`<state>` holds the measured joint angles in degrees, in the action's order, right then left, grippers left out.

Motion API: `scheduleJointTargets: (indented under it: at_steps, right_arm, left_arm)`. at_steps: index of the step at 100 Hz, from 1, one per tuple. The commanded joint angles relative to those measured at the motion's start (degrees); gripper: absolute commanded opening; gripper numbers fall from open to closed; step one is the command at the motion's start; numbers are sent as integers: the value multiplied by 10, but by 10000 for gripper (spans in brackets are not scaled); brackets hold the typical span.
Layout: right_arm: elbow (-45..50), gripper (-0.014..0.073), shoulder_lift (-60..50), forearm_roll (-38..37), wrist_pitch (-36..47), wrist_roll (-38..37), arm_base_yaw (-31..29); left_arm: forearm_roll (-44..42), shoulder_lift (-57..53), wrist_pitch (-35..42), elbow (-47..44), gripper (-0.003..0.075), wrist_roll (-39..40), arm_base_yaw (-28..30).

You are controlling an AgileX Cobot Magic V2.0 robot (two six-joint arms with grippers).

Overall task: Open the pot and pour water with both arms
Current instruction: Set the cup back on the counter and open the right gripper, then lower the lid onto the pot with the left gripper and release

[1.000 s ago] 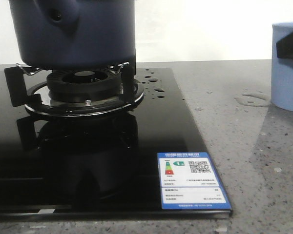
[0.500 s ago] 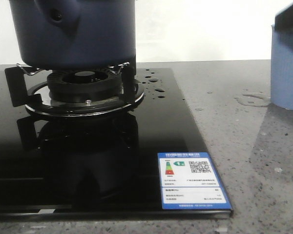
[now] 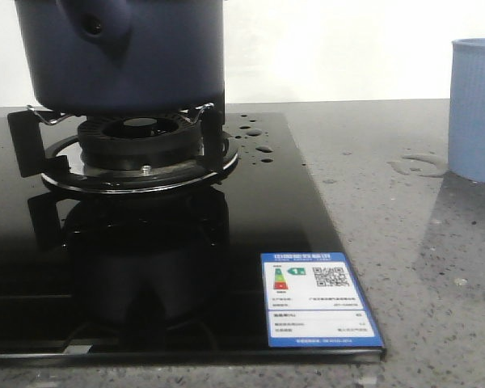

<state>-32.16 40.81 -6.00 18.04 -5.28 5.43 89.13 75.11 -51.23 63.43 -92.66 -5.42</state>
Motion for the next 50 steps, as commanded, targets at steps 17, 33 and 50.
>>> scheduleJointTargets:
  at_steps: [17, 33, 50]
  right_arm:
    - [-21, -66, -39, 1, -27, 0, -2]
    - [-21, -66, -41, 1, -49, 0, -2]
    - [-21, -66, -41, 1, -49, 0, -2]
  left_arm:
    - [55, 45, 5, 18, 292, -28, -30]
    - [55, 71, 15, 18, 292, -34, -30]
    - [61, 83, 20, 18, 293, -46, -30]
